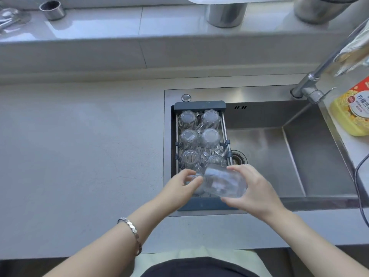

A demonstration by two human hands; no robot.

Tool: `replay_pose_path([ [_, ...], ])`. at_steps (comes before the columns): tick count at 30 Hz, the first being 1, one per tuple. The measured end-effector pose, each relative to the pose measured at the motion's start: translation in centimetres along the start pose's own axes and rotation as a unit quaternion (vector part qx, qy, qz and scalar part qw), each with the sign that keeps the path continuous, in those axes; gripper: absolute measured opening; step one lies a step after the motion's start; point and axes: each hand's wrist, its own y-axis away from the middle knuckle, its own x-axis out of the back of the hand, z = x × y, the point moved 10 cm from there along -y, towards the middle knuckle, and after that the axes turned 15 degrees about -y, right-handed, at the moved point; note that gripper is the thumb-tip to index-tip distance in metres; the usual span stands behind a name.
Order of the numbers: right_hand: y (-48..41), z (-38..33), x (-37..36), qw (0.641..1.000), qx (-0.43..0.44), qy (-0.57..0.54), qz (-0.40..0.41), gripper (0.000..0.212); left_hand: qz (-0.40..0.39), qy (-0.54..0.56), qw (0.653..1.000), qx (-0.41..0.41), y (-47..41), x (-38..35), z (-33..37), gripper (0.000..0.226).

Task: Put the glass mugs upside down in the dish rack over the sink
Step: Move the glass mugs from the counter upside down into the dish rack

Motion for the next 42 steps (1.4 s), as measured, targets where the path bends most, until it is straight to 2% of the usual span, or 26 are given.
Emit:
replay_pose_path([
  [3,-1.0,2.0,-0.6,0.987,-0.077,0.134,-0.041,0.067,0.041,-0.178,0.982,-0.040,-1.0,0.5,-0.1,0.035],
  [6,-1.9,2.7,-2.3,0.973,-0.107,0.190,-0.076,0.068,0.044,-0.383,0.913,-0.134,-1.7,-1.2,1.3,0.039],
  [8,-2.6,2.9,-3.1,0.970,-0.120,0.196,-0.074,0.071,0.028,-0.455,0.875,-0.161,-2.5,-2.6,1.3,0.046],
  [10,-3.1,3.2,-3.3,0.970,-0.148,0.185,-0.056,0.074,0.013,-0.492,0.856,-0.162,-3.3,-3.4,0.8,0.054],
  [16,-3.5,4.5,-2.9,0.956,-0.200,0.213,-0.041,0.069,0.023,-0.532,0.833,-0.150,-4.9,-3.9,-0.9,0.063],
  [22,-4.3,4.9,-3.5,0.966,-0.194,0.165,0.036,0.066,0.051,-0.543,0.823,-0.157,-5.4,-3.9,-0.7,0.063],
  [26,-5.1,5.1,-4.6,0.970,-0.185,0.151,0.051,0.068,0.050,-0.535,0.827,-0.168,-5.6,-3.8,-0.5,0.063],
  [29,-5.3,4.6,-5.0,0.977,-0.133,0.163,0.027,0.070,0.047,-0.522,0.834,-0.172,-5.9,-3.8,-0.7,0.062],
  [33,-5.2,3.7,-5.8,0.977,-0.012,0.197,-0.078,0.068,0.053,-0.508,0.841,-0.180,-6.0,-3.6,-1.0,0.061],
  [38,-5.2,4.8,-5.7,0.984,-0.004,0.169,-0.063,0.068,0.053,-0.497,0.848,-0.180,-6.1,-3.6,-1.1,0.062],
  [42,-5.7,5.5,-6.7,0.970,0.003,0.231,-0.077,0.072,0.054,-0.490,0.852,-0.175,-6.1,-3.4,-1.2,0.060],
])
